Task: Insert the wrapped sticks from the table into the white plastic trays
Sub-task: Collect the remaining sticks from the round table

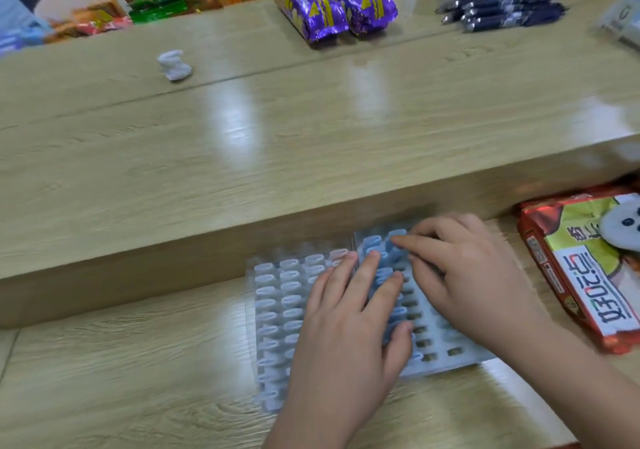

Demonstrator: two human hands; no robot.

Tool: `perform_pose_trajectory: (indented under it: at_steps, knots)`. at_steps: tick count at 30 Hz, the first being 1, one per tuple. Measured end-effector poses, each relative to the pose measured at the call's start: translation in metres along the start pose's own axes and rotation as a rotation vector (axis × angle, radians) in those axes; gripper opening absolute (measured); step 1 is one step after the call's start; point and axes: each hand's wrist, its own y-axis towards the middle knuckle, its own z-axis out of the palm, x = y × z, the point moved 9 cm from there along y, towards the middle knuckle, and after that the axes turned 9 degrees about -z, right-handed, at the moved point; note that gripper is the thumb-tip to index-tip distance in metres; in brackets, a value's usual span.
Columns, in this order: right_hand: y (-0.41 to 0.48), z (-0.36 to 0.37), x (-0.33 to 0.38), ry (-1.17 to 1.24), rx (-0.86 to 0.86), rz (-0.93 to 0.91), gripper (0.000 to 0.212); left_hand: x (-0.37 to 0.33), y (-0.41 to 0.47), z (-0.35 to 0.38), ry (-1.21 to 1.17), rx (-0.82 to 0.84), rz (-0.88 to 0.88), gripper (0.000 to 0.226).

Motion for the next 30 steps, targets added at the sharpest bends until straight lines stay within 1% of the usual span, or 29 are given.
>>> perform_pose_trajectory:
  at_steps: [4,7,9,11,14,16,17,20,23,25,27,30]
  knots:
    - [-0.008,-0.013,0.003,0.098,-0.01,0.049,0.032,-0.002,0.001,-0.008,-0.016,0.016,-0.015,0.044]
    - [-0.022,-0.039,0.015,0.166,-0.006,0.119,0.03,-0.002,-0.004,-0.038,-0.103,0.021,-0.089,0.043]
    - [-0.033,-0.056,0.032,0.219,-0.007,0.149,0.025,0.004,-0.018,-0.066,-0.223,-0.013,-0.178,0.041]
    - [-0.045,-0.065,0.057,0.305,0.026,0.189,0.03,0.023,-0.047,-0.091,-0.367,-0.041,-0.324,0.043]
    - [-0.055,-0.069,0.106,0.502,0.084,0.234,0.049,0.06,-0.115,-0.124,-0.596,-0.13,-0.553,0.037]
    - [-0.061,-0.067,0.147,0.616,0.133,0.22,0.053,0.082,-0.171,-0.144,-0.718,-0.214,-0.685,0.028]
    - [-0.063,-0.066,0.169,0.652,0.156,0.207,0.054,0.093,-0.199,-0.154,-0.76,-0.251,-0.751,0.027]
    - [-0.067,-0.054,0.234,0.743,0.28,0.165,0.049,0.127,-0.279,-0.176,-0.816,-0.339,-0.908,0.03]
    - [-0.07,-0.044,0.303,0.82,0.357,0.106,0.042,0.16,-0.354,-0.193,-0.814,-0.407,-1.021,0.035]
    - [-0.077,-0.035,0.347,0.84,0.406,0.089,0.036,0.18,-0.403,-0.202,-0.84,-0.476,-1.099,0.033]
    - [-0.088,-0.019,0.388,0.87,0.453,0.105,0.032,0.2,-0.447,-0.21,-0.852,-0.541,-1.157,0.032]
    - [-0.104,0.007,0.457,0.903,0.498,0.103,0.031,0.237,-0.507,-0.221,-0.899,-0.606,-1.196,0.031]
